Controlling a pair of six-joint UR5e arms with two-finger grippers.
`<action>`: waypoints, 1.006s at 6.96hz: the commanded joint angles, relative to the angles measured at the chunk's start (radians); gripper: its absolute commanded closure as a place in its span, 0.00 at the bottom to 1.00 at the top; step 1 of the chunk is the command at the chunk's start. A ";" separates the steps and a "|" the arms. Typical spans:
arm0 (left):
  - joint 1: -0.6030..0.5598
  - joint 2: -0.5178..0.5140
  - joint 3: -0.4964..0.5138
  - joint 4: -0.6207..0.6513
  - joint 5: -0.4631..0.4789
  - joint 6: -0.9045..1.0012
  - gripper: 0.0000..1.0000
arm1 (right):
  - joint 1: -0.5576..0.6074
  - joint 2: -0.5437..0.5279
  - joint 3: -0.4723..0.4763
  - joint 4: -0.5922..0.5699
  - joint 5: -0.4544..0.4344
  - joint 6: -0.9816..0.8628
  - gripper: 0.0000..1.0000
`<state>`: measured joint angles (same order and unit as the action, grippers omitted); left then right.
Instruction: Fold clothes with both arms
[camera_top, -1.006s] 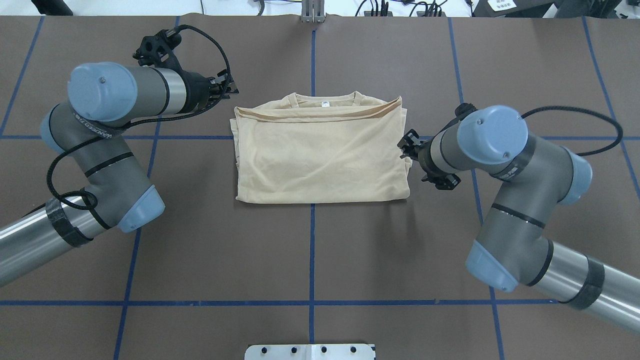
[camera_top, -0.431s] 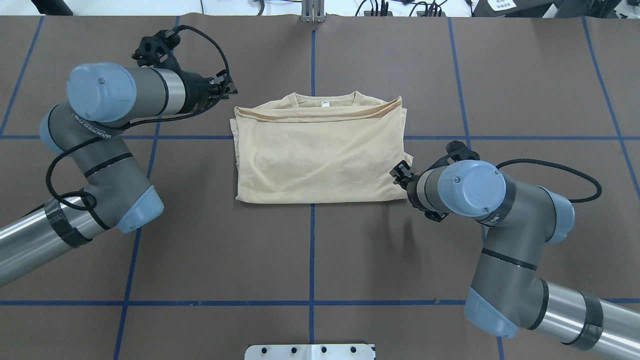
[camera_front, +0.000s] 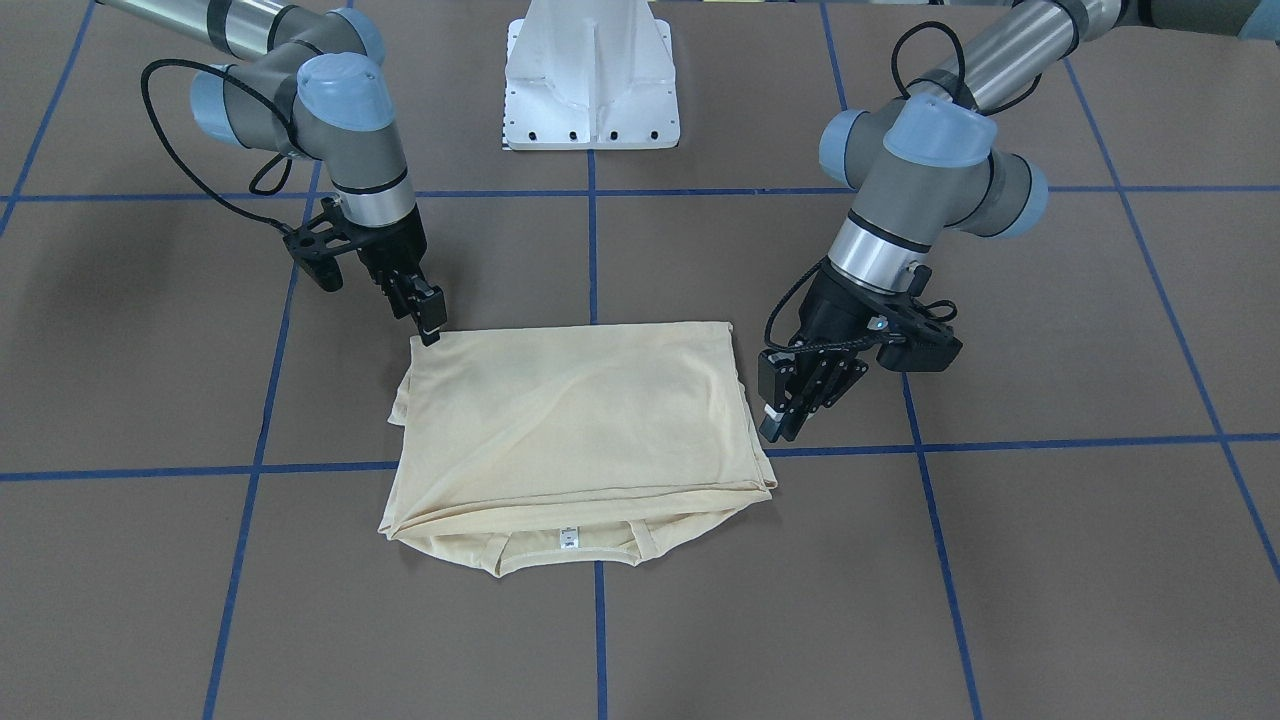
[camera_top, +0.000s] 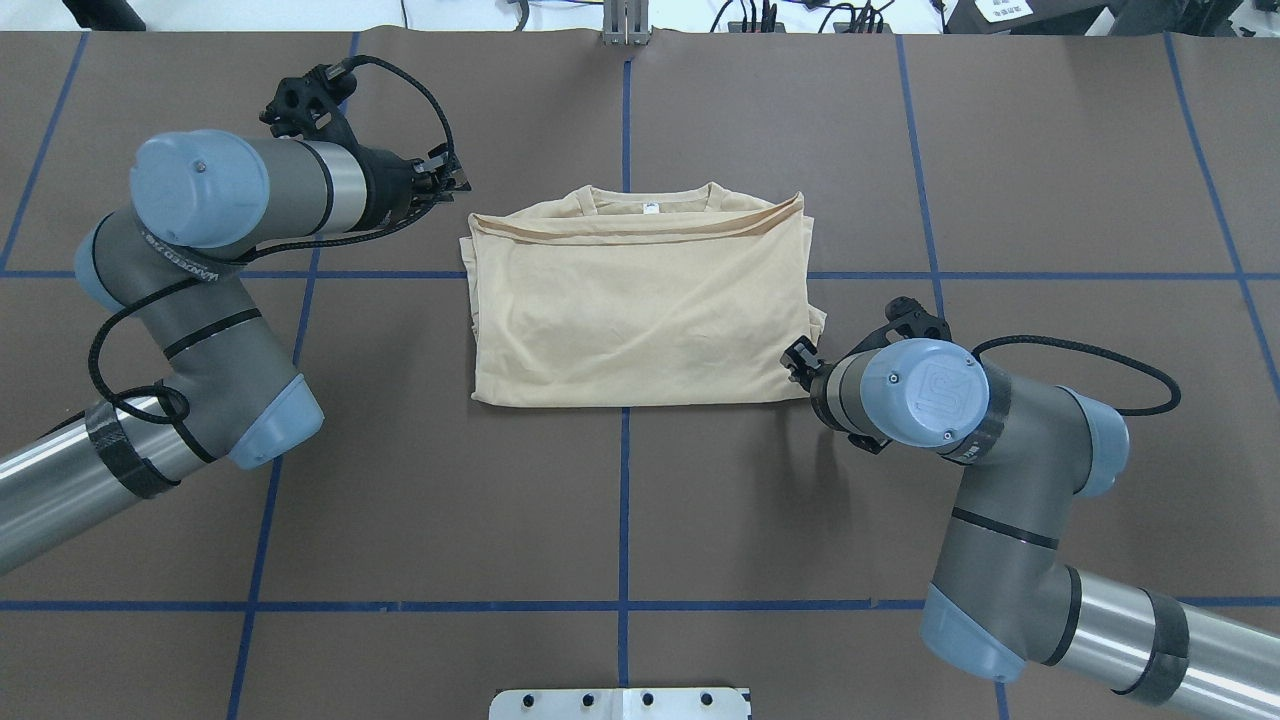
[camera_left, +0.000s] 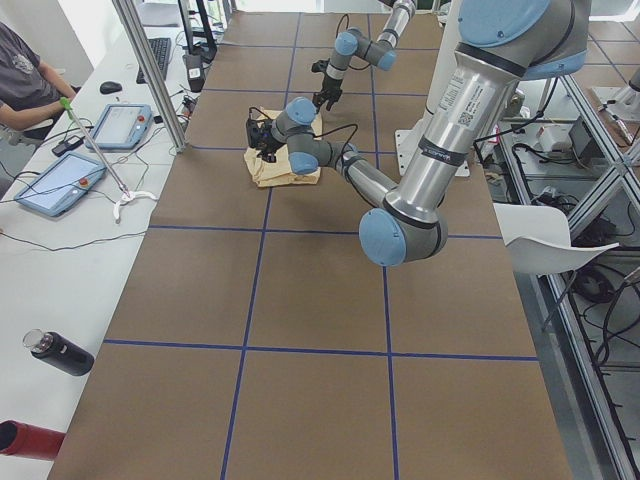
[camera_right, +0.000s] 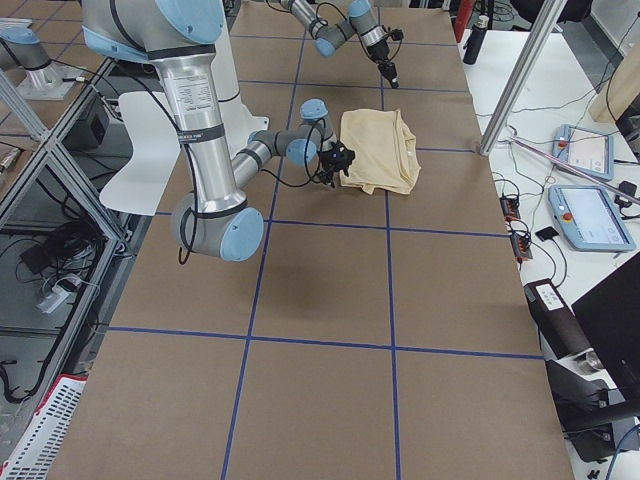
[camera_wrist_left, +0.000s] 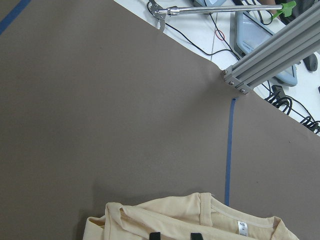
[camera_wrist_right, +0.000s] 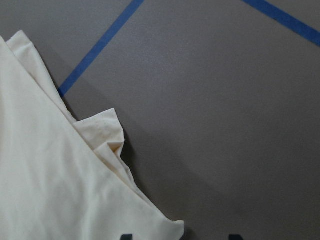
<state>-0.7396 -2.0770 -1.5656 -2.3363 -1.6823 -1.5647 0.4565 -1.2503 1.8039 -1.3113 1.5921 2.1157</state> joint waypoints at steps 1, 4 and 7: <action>0.000 0.003 -0.001 0.000 0.016 0.000 0.68 | -0.002 0.006 -0.015 0.000 -0.014 -0.002 0.63; -0.001 0.018 -0.001 -0.002 0.018 0.000 0.68 | 0.011 0.011 -0.014 0.019 -0.014 -0.006 1.00; -0.001 0.025 -0.005 -0.002 0.016 0.000 0.68 | 0.022 -0.032 0.050 0.089 -0.004 0.000 1.00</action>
<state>-0.7409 -2.0536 -1.5686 -2.3378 -1.6648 -1.5646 0.4771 -1.2573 1.8121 -1.2281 1.5883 2.1117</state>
